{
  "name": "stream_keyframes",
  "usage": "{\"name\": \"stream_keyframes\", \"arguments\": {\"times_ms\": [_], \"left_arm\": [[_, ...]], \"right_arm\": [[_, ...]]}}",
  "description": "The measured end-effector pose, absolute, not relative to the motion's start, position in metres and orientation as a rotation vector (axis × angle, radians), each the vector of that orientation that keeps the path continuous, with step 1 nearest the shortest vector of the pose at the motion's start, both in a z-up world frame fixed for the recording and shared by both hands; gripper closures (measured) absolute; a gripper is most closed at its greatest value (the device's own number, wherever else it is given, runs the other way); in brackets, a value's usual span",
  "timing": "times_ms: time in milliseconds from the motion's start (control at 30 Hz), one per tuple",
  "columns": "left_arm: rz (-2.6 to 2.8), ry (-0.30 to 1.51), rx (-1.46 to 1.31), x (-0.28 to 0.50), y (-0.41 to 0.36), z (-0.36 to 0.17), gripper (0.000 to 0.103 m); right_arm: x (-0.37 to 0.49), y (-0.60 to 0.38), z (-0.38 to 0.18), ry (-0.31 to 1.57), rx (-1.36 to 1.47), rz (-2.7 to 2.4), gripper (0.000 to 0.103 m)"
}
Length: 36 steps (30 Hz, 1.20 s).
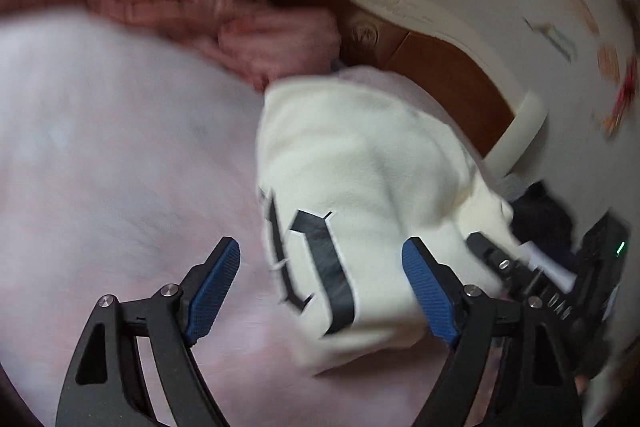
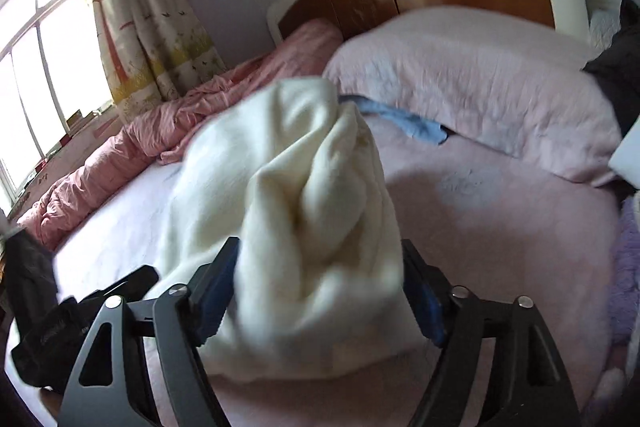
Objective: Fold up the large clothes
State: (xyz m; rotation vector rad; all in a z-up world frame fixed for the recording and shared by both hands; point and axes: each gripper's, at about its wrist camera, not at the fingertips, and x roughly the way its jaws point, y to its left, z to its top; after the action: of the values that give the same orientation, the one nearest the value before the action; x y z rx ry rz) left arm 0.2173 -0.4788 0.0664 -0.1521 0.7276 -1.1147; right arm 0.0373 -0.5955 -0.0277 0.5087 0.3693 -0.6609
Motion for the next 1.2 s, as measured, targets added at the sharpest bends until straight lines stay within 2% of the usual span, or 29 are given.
{"name": "stream_keyframes", "arguments": {"times_ms": [33, 200, 233, 267, 300, 400, 467, 667, 867, 1200], "left_arm": [[-1.077, 0.668, -0.103, 0.205, -0.468, 0.071, 0.021], [-0.899, 0.474, 0.060, 0.146, -0.390, 0.073, 0.015], [-0.870, 0.442, 0.045, 0.141, -0.371, 0.080, 0.011], [-0.840, 0.400, 0.028, 0.134, -0.346, 0.084, 0.003], [-0.807, 0.365, 0.043, 0.127, -0.333, 0.087, 0.000], [-0.744, 0.321, 0.158, 0.106, -0.304, 0.079, 0.000], [-0.719, 0.334, 0.128, 0.103, -0.290, 0.082, 0.000], [-0.680, 0.222, 0.038, 0.090, -0.257, 0.088, 0.000], [-0.669, 0.169, 0.076, 0.080, -0.255, 0.089, 0.000], [-0.674, 0.191, 0.056, 0.088, -0.255, 0.090, 0.000]], "right_arm": [[0.034, -0.587, -0.026, 0.359, 0.495, -0.677, 0.017], [0.012, -0.524, -0.020, 0.305, 0.401, -0.737, 0.011], [0.011, -0.513, -0.018, 0.298, 0.388, -0.726, 0.005], [0.009, -0.499, -0.017, 0.288, 0.369, -0.708, 0.000], [0.008, -0.488, -0.015, 0.281, 0.347, -0.697, 0.000], [0.001, -0.444, -0.007, 0.219, 0.248, -0.698, 0.000], [-0.004, -0.419, -0.003, 0.180, 0.218, -0.731, 0.000], [-0.013, -0.366, -0.012, 0.233, 0.134, -0.705, 0.000], [-0.010, -0.365, -0.013, 0.253, 0.145, -0.712, 0.000], [-0.012, -0.366, -0.020, 0.263, 0.166, -0.684, 0.000]]}}
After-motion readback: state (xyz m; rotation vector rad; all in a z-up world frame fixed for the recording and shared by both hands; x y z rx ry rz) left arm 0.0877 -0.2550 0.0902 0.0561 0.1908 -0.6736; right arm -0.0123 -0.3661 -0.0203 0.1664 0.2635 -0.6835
